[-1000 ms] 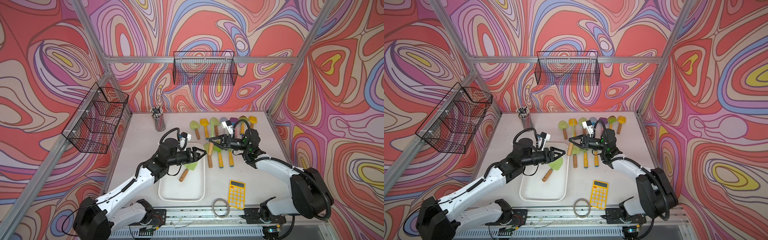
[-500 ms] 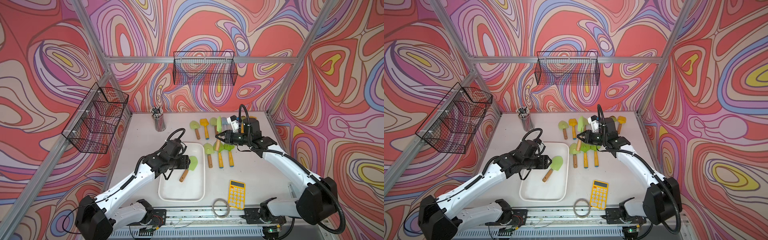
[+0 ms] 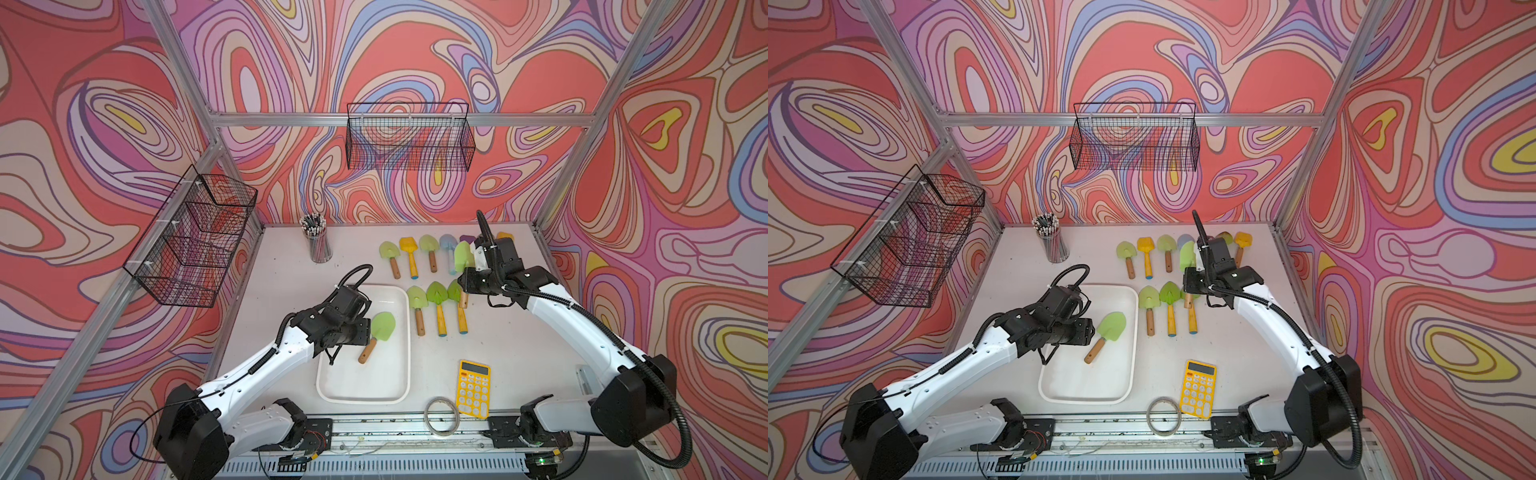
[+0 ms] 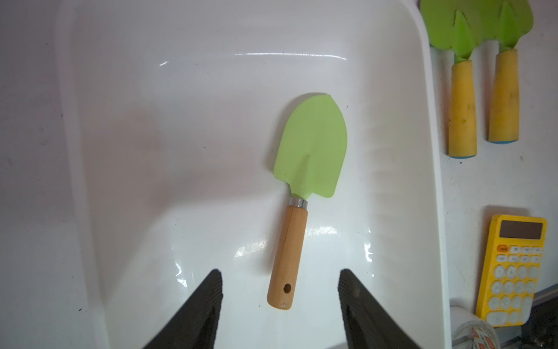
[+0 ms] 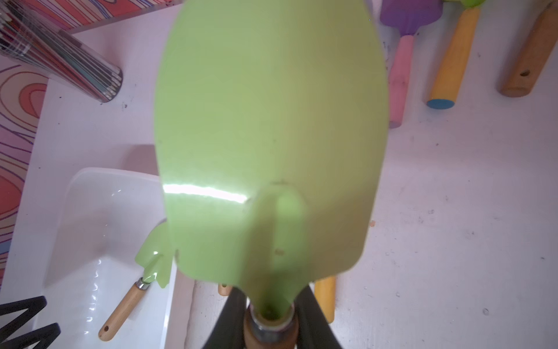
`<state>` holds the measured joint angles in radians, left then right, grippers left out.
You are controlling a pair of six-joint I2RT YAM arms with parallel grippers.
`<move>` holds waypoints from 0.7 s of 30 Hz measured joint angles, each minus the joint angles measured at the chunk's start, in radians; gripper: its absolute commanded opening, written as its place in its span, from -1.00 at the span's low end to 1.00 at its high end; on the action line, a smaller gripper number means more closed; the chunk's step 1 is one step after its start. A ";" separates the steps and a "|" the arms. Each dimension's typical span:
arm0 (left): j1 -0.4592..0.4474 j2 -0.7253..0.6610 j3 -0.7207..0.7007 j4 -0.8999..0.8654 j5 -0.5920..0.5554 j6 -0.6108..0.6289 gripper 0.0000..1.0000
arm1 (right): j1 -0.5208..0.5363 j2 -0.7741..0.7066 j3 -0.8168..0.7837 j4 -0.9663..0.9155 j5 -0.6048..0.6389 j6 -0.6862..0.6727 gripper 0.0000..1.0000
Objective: Take the shovel out of the storage box
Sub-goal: Place the shovel at the center of the board.
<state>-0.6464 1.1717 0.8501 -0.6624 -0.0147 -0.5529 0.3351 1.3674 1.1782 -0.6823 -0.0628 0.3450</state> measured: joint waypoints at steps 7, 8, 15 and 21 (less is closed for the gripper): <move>-0.026 0.045 -0.008 -0.001 -0.025 0.004 0.28 | -0.006 0.031 -0.011 -0.002 0.088 -0.003 -0.76; -0.038 0.053 -0.008 -0.001 -0.033 0.005 0.27 | -0.008 0.039 -0.018 0.001 0.097 -0.003 -0.76; -0.089 0.095 -0.009 -0.001 -0.057 0.007 0.27 | -0.069 0.145 -0.077 0.023 0.149 0.008 -0.76; -0.093 0.095 -0.019 0.000 -0.061 0.005 0.26 | -0.128 0.211 -0.129 0.047 0.166 0.016 -0.76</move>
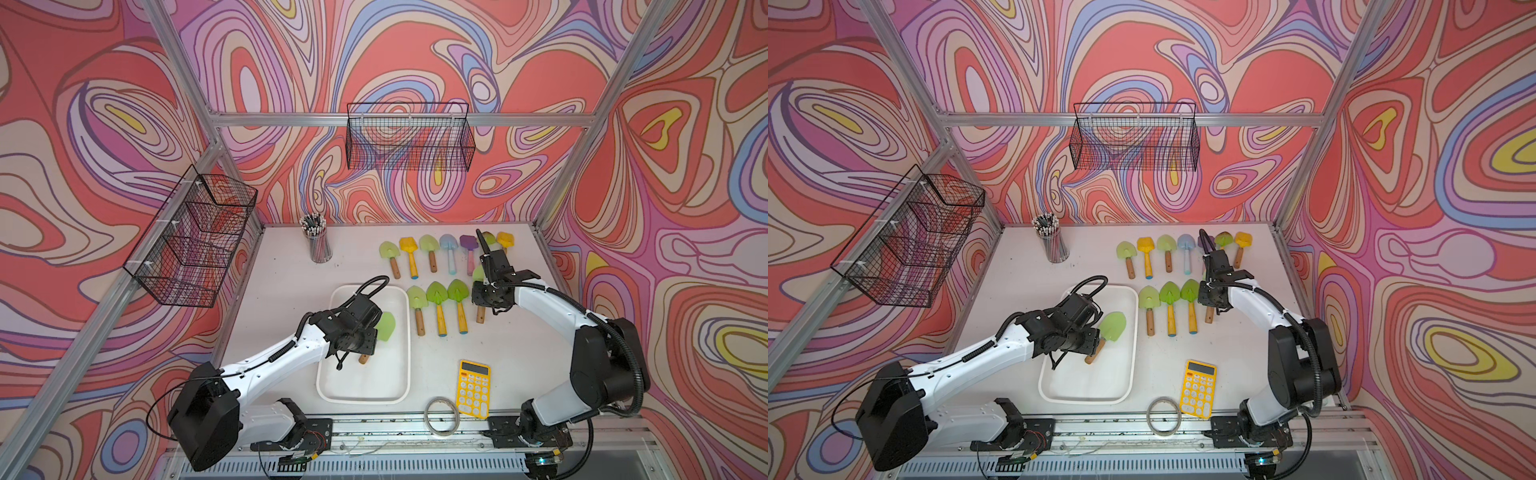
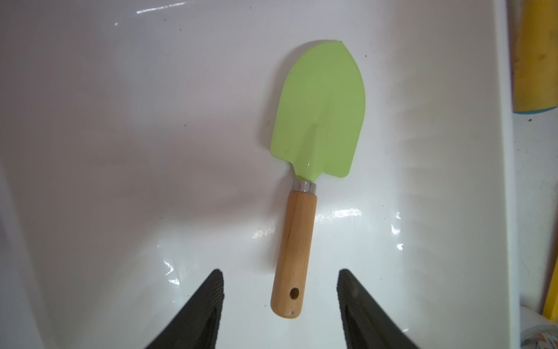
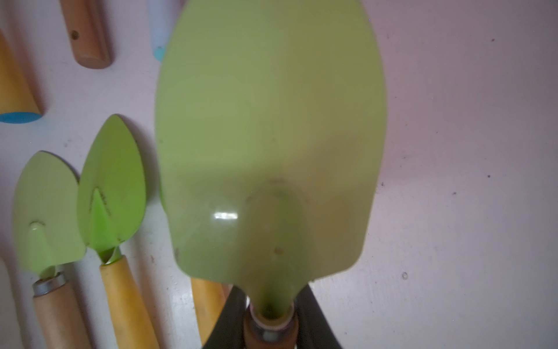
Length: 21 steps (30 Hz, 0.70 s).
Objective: Take the shovel out of the storage box
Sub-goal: Place the shovel at the center of the board.
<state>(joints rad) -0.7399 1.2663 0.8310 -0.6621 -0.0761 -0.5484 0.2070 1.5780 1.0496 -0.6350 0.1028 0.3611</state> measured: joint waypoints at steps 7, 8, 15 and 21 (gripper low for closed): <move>0.000 -0.001 -0.024 0.000 0.000 -0.005 0.26 | -0.010 0.055 -0.015 0.046 0.006 0.004 -0.76; 0.000 -0.002 -0.025 0.000 0.000 -0.005 0.26 | -0.010 0.063 -0.016 0.052 0.006 0.005 -0.76; -0.001 -0.011 -0.036 0.000 0.000 -0.009 0.26 | -0.010 0.110 -0.022 0.078 0.013 0.006 -0.76; -0.001 -0.017 -0.037 0.000 0.000 -0.013 0.25 | -0.010 0.144 -0.023 0.097 0.013 0.007 -0.74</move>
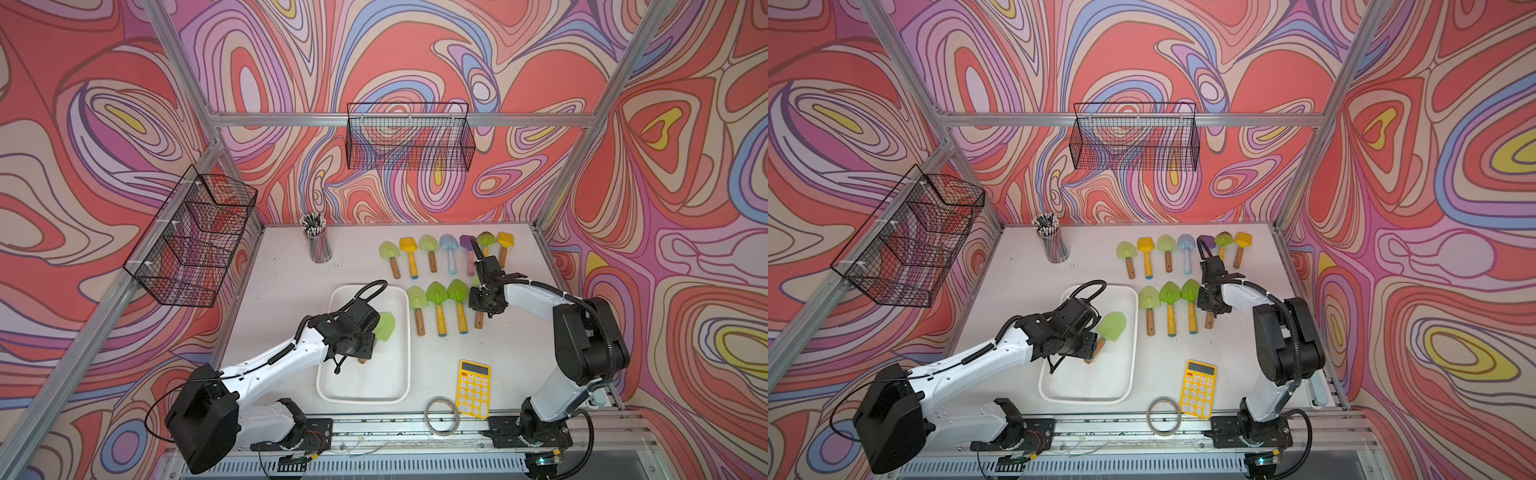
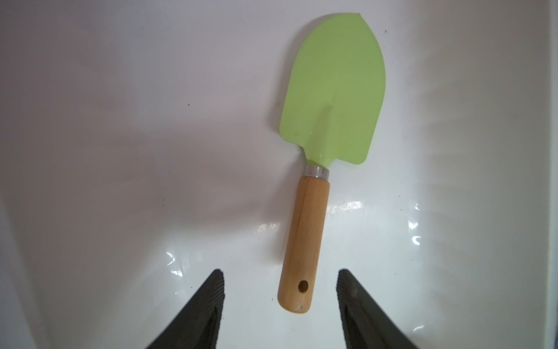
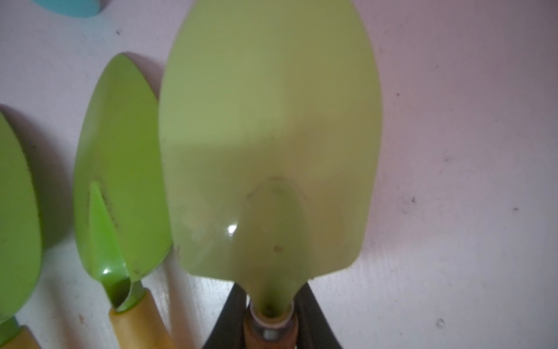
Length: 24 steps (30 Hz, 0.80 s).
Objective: Take the shovel out of the storage box
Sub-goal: Place the shovel at the center of the board.
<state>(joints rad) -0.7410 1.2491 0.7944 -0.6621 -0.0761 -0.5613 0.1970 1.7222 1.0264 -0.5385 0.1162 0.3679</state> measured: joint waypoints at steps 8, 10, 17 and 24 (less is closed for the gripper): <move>0.000 0.000 0.000 0.000 0.000 -0.001 0.25 | 0.000 0.032 0.000 0.015 0.000 0.001 -0.66; 0.000 0.000 0.000 0.000 0.000 -0.002 0.25 | 0.000 0.032 0.000 0.016 0.000 0.001 -0.63; 0.000 0.000 0.000 0.000 0.000 -0.008 0.25 | 0.000 0.032 0.000 0.017 -0.001 0.003 -0.37; -0.004 -0.010 -0.003 -0.003 0.000 -0.012 0.25 | 0.000 0.022 0.000 0.010 0.000 0.010 -0.21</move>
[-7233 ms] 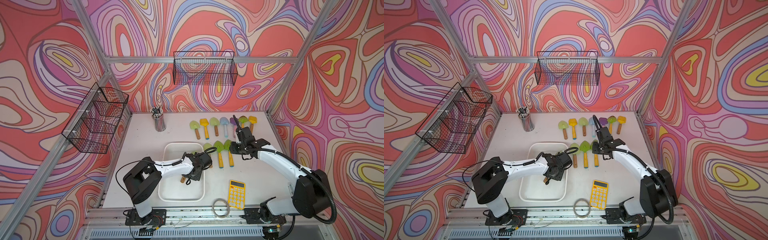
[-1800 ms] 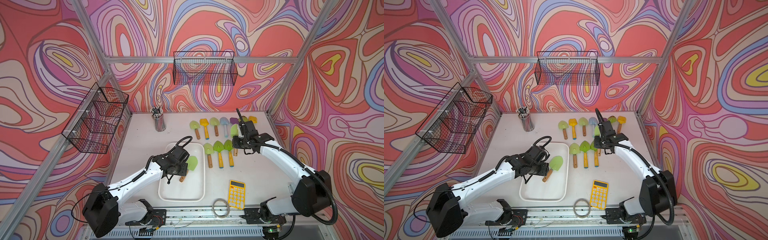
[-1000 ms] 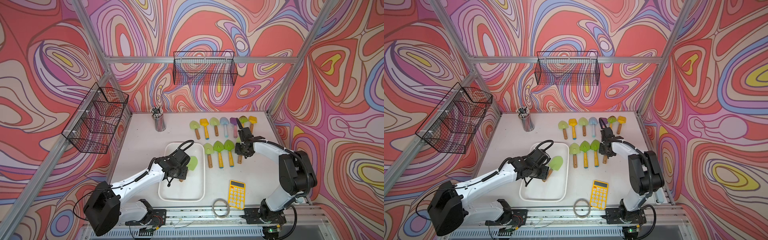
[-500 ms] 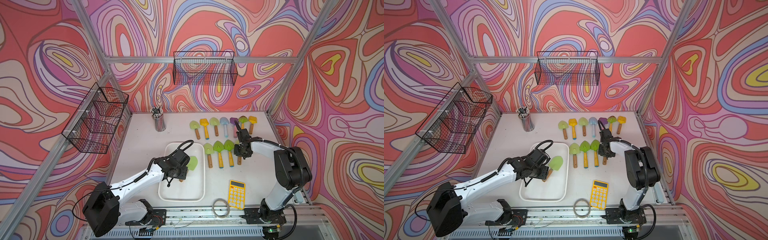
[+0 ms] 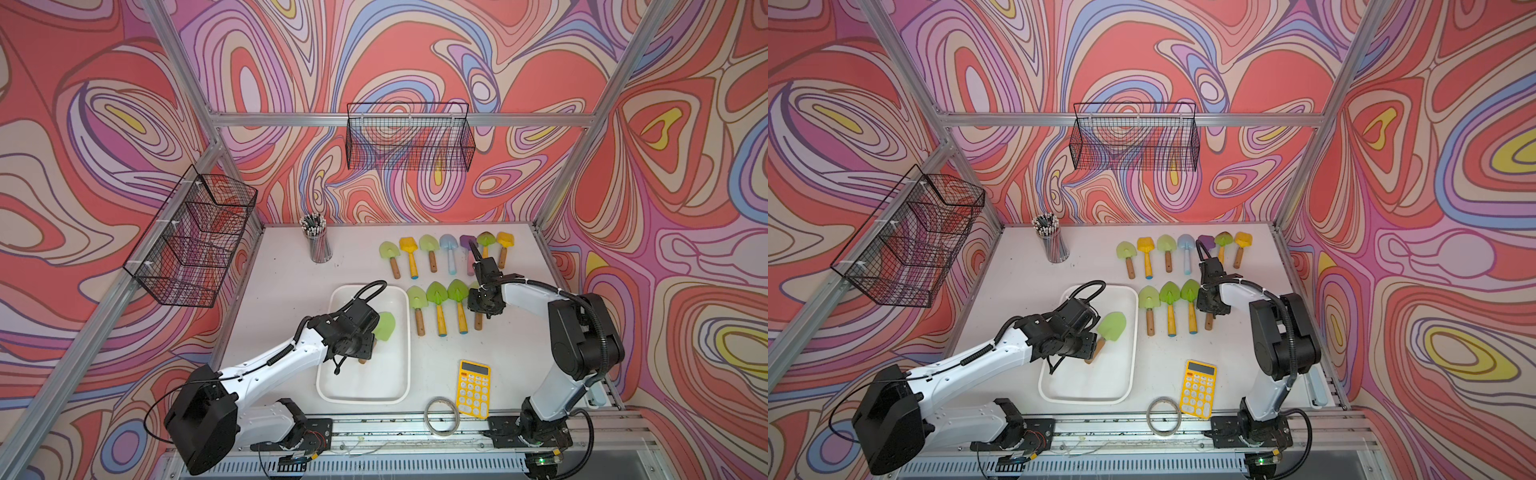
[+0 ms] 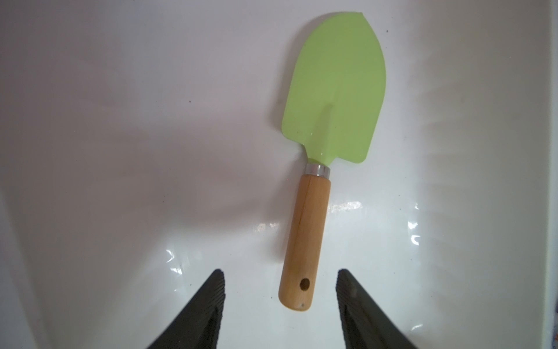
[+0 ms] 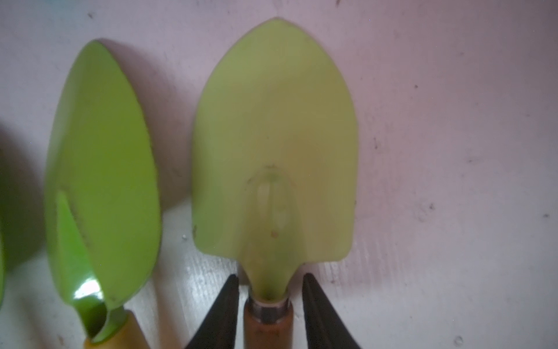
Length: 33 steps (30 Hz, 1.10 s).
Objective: Take the shovel out of the storage box
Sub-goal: Place the shovel at the center of the board, then pick up the shovel from the storage box.
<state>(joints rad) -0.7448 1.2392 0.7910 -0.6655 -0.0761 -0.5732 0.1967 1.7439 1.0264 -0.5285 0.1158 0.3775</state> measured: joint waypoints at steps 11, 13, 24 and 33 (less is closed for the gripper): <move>-0.046 0.021 0.000 -0.037 -0.027 -0.002 0.17 | 0.000 -0.253 0.010 -0.071 0.006 0.009 -0.20; -0.050 0.035 0.000 -0.045 -0.030 -0.004 0.16 | 0.000 -0.301 0.017 -0.081 -0.005 0.009 -0.21; -0.081 0.126 0.000 -0.031 -0.032 -0.006 0.15 | 0.000 -0.404 0.008 -0.092 -0.098 0.016 -0.21; -0.142 0.254 0.064 -0.055 -0.111 0.004 0.11 | 0.000 -0.413 -0.017 -0.093 -0.130 0.021 -0.22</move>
<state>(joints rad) -0.8864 1.4933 0.8551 -0.7204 -0.1867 -0.5690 0.1967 1.3312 1.0096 -0.6212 -0.0147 0.3985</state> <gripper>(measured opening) 0.563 0.393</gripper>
